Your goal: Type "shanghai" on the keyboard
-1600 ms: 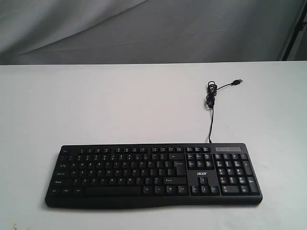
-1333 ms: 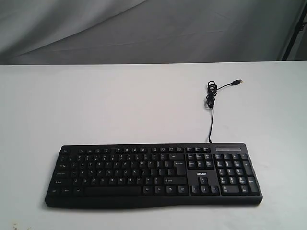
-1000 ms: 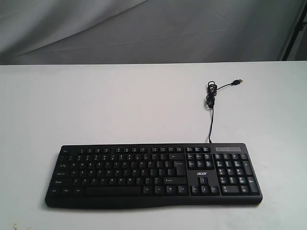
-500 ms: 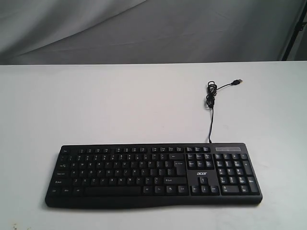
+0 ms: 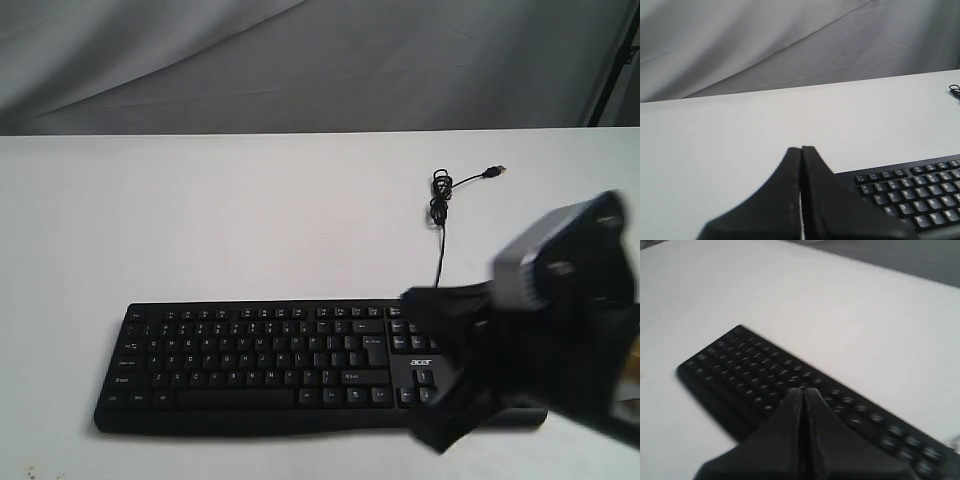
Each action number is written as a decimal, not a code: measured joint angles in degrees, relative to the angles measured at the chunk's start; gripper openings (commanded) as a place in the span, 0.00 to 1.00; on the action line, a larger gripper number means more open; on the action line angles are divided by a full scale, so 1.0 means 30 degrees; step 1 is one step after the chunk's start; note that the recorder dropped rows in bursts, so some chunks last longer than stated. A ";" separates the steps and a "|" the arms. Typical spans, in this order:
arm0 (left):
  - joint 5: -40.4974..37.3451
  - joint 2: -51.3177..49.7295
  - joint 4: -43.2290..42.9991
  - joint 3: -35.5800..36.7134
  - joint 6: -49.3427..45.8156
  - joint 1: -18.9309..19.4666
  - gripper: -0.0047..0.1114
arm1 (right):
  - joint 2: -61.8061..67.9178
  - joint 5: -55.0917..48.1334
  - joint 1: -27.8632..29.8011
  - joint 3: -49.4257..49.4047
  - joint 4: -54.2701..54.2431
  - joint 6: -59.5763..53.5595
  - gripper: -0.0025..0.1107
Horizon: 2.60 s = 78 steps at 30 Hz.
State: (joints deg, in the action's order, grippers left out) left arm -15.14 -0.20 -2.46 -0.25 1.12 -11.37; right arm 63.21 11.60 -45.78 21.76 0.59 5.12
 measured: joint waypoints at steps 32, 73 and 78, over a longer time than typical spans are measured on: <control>0.0000 0.0000 0.0000 0.0000 0.0000 0.0000 0.04 | 1.5595 -0.6797 -0.3681 1.5753 0.1384 -0.0020 0.02; 0.0000 0.0000 0.0000 0.0000 0.0000 0.0000 0.04 | 2.0175 -0.6049 -0.3613 1.8141 -0.4657 -0.7934 0.02; 0.0000 0.0000 0.0000 0.0000 0.0000 0.0000 0.04 | 2.0175 -0.5923 -0.3613 1.8141 -0.4657 -0.7934 0.02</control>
State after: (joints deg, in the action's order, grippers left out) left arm -15.14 -0.20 -2.46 -0.25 1.12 -11.37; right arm 123.73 -6.16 -56.62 76.19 -13.38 -18.68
